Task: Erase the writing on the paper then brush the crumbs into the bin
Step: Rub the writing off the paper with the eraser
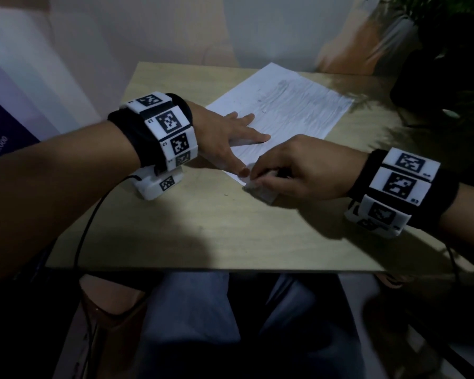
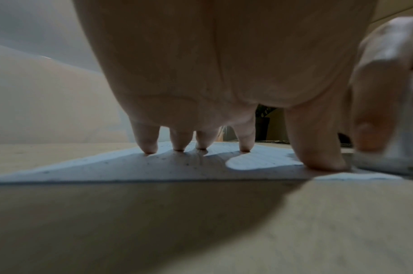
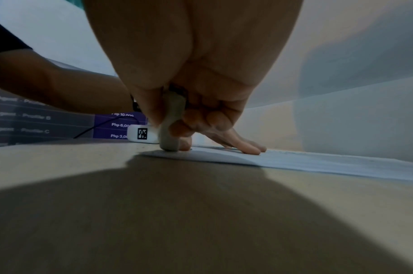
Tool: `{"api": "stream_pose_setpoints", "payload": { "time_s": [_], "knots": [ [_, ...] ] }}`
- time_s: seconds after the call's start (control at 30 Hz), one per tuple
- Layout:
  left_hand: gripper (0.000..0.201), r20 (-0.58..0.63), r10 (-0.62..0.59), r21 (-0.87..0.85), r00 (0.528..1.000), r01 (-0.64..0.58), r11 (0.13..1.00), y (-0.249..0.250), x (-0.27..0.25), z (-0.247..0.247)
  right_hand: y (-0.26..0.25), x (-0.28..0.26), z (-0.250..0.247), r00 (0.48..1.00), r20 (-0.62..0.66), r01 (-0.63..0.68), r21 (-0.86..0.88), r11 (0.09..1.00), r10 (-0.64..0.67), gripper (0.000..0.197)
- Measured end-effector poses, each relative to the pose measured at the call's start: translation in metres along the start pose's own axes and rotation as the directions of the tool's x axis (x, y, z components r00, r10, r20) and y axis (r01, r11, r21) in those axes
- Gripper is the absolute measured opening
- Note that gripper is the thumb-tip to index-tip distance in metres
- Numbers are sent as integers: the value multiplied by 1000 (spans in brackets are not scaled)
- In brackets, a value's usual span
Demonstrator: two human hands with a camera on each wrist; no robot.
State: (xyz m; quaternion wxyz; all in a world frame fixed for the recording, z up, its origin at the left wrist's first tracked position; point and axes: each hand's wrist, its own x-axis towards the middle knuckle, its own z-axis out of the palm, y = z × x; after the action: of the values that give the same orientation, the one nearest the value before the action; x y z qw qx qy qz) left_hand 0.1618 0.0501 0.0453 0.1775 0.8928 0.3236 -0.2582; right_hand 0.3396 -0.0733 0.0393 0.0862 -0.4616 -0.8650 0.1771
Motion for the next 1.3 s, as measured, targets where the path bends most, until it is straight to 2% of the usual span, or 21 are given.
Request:
{"api": "stream_pose_setpoints", "payload": {
  "time_s": [0.1,0.17,0.3,0.37,0.43,0.63,0.7,0.77,0.87,0.97,1.07,1.2,1.27,1.3],
  "knots": [
    [95,-18,4,-8,1000,-4,1000,0,0,1,0,-6,-1,997,63,-39,12,999,39,24],
    [91,-26,0,-5,1000,0,1000,0,-1,1,0,-8,-3,994,84,-71,41,997,67,20],
    [94,-31,7,-8,1000,-7,1000,2,-1,1,2,-5,-4,996,-48,-63,121,991,69,25],
    [95,-20,1,-8,1000,-1,1000,2,-1,1,0,-4,-2,999,-14,-46,96,994,47,37],
    [94,-18,-5,-11,1000,5,1000,1,-1,1,-2,-4,0,999,30,-45,60,997,43,42],
    [91,-33,-7,-23,999,6,1000,2,-2,1,-2,-8,-4,985,117,-143,137,980,127,28],
    [92,-32,-3,-17,999,3,1000,2,-1,0,0,-6,-3,994,38,-108,148,983,103,20],
    [94,-30,1,-11,1000,-2,1000,1,-2,0,0,-3,-2,997,-28,-63,141,988,67,22],
    [95,-26,-4,-25,1000,4,1000,1,-2,0,-2,-3,0,997,30,-70,107,992,67,30],
    [92,-28,-5,-27,1000,4,1000,1,-1,1,-1,-5,-1,991,89,-112,103,988,103,18],
    [90,-29,-5,-22,1000,5,1000,1,-1,1,-2,-7,-3,980,145,-160,144,977,139,21],
    [101,-16,-6,-27,1000,6,1000,2,-2,0,-2,-3,-1,997,11,-83,163,983,82,24],
    [111,2,-8,-26,1000,8,1000,2,-2,-1,-2,-2,0,998,24,-67,142,988,64,23],
    [110,0,-10,-26,1000,10,1000,3,-2,-1,-2,-2,1,996,43,-78,124,989,73,21]
  ]
}}
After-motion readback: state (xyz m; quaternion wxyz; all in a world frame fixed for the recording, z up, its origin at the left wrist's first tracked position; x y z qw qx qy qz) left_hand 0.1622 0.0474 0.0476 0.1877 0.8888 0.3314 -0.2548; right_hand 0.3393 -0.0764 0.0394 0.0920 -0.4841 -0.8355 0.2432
